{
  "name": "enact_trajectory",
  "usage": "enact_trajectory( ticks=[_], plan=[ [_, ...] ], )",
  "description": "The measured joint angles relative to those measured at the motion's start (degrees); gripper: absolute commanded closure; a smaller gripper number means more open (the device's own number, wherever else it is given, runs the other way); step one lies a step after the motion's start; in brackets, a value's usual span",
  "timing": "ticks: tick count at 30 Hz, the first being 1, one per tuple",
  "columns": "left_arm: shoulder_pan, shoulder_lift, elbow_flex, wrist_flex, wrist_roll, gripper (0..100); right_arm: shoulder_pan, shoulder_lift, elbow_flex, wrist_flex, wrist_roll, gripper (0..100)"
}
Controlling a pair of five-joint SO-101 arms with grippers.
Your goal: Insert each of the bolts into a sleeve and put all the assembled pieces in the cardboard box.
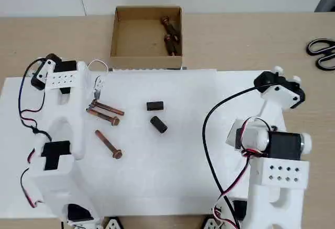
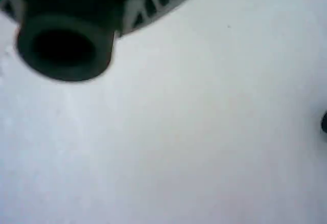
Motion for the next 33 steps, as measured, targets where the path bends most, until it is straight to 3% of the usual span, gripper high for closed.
enact_trajectory(
  ticks=[7, 16, 33],
  plan=[
    [0.79, 0.44, -1.23, 0.7, -0.09, 91, 0.0, 0.0, 0.18, -1.32, 0.0, 99.5],
    [5.98, 0.62, -8.79, 10.2, -0.09, 91, 0.0, 0.0, 0.18, -2.11, 0.0, 99.5],
    [4.48, 1.49, -7.65, 10.9, 0.0, 91, 0.0, 0.0, 0.18, -2.11, 0.0, 99.5]
  ],
)
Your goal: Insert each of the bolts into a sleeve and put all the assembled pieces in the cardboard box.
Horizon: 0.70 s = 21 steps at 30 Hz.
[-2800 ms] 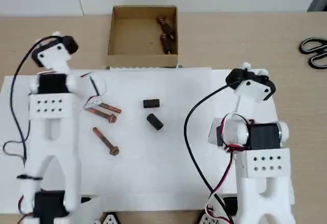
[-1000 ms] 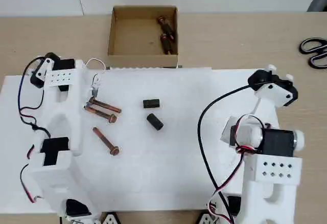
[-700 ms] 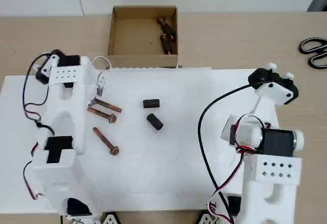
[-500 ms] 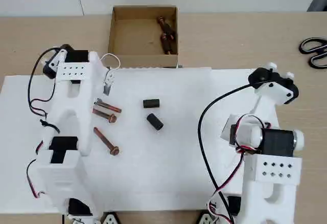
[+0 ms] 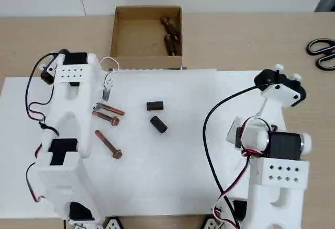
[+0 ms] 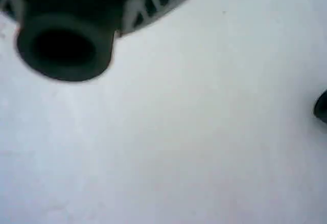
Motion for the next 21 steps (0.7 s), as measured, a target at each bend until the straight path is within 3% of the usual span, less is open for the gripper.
enact_trajectory(
  ticks=[21],
  plan=[
    [-0.44, 4.22, 7.3, -12.04, 0.18, 91, 0.0, 0.0, 0.0, 0.0, 0.0, 99.5]
  ],
)
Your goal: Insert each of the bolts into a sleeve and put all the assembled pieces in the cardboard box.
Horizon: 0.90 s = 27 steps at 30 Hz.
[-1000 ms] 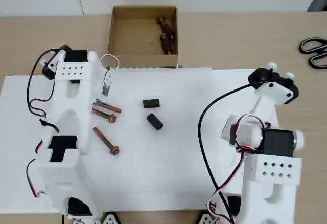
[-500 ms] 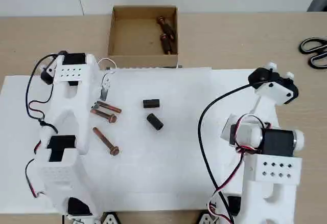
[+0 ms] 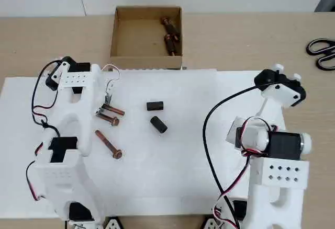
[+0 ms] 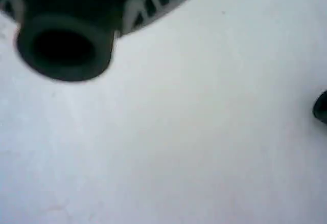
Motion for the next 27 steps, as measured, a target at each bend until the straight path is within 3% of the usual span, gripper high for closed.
enact_trajectory(
  ticks=[5, 13, 20, 27],
  plan=[
    [-0.79, 0.79, -0.09, -0.09, -0.09, 100, 0.0, 0.0, 0.0, 0.0, 0.0, 99.5],
    [-0.79, -2.9, 0.35, -0.53, -2.9, 99, 0.0, 0.0, 0.0, 0.0, 0.0, 99.5],
    [5.01, -15.12, -2.73, 5.36, -12.92, 99, -0.18, -4.22, -2.2, 0.09, 1.76, 99.5],
    [14.42, -30.86, -2.9, 13.1, -25.85, 99, -8.35, -11.34, -5.45, 1.67, 6.33, 99.5]
  ],
)
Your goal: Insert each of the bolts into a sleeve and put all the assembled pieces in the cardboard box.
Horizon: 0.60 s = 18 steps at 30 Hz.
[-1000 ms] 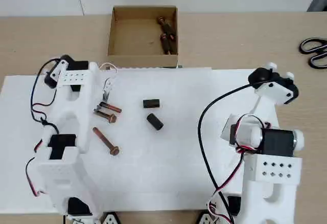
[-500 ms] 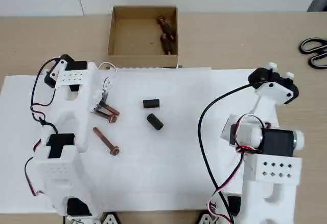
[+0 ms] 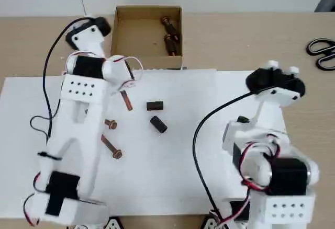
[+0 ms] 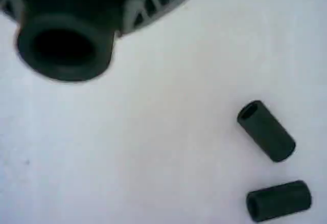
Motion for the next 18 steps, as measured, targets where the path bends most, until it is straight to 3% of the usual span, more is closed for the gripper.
enact_trajectory(
  ticks=[11, 18],
  plan=[
    [9.85, -18.55, 0.35, 9.32, -11.69, 99, -21.19, -8.44, 0.0, 0.0, 5.45, 99.5],
    [15.12, -34.2, 14.24, 8.26, -14.86, 99, -28.75, -17.23, 6.15, -0.09, 11.16, 99.5]
  ],
)
